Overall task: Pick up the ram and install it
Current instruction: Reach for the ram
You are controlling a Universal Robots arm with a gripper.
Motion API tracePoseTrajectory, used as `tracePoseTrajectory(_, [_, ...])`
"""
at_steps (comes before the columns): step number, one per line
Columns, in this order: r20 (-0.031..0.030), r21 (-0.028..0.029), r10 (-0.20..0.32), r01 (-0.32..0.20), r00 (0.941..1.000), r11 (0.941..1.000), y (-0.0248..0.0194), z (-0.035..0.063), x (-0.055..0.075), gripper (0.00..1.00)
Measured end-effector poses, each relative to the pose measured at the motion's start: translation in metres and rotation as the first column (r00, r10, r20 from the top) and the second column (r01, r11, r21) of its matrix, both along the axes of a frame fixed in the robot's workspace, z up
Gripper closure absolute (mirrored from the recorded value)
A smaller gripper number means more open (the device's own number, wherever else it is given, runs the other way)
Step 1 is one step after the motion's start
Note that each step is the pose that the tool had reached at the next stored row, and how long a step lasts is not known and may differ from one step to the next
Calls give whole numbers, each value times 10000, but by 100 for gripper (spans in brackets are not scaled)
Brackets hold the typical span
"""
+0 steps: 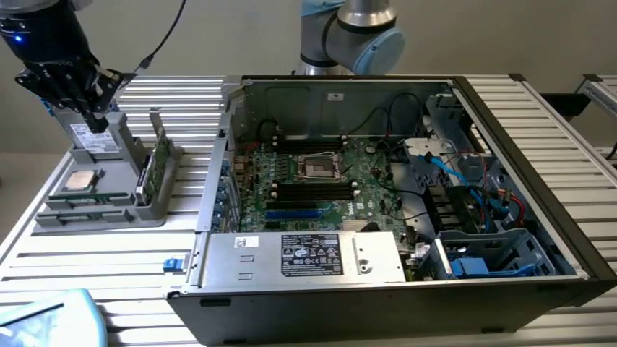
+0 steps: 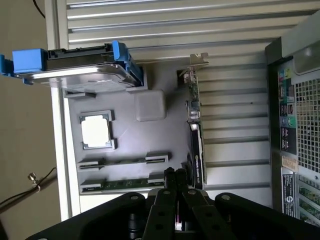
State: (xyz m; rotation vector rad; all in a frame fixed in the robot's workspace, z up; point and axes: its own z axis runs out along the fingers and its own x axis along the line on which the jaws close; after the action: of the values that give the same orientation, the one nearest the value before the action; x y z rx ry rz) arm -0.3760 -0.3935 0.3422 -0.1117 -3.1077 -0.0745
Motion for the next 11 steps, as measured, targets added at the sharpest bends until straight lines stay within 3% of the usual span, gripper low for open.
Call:
tracePoseTrajectory(6, [-11, 2, 9, -9, 10000, 10000, -1, -34, -264, 90])
tracePoseTrajectory(11, [-29, 1, 91, -91, 10000, 10000, -15, -44, -392, 90])
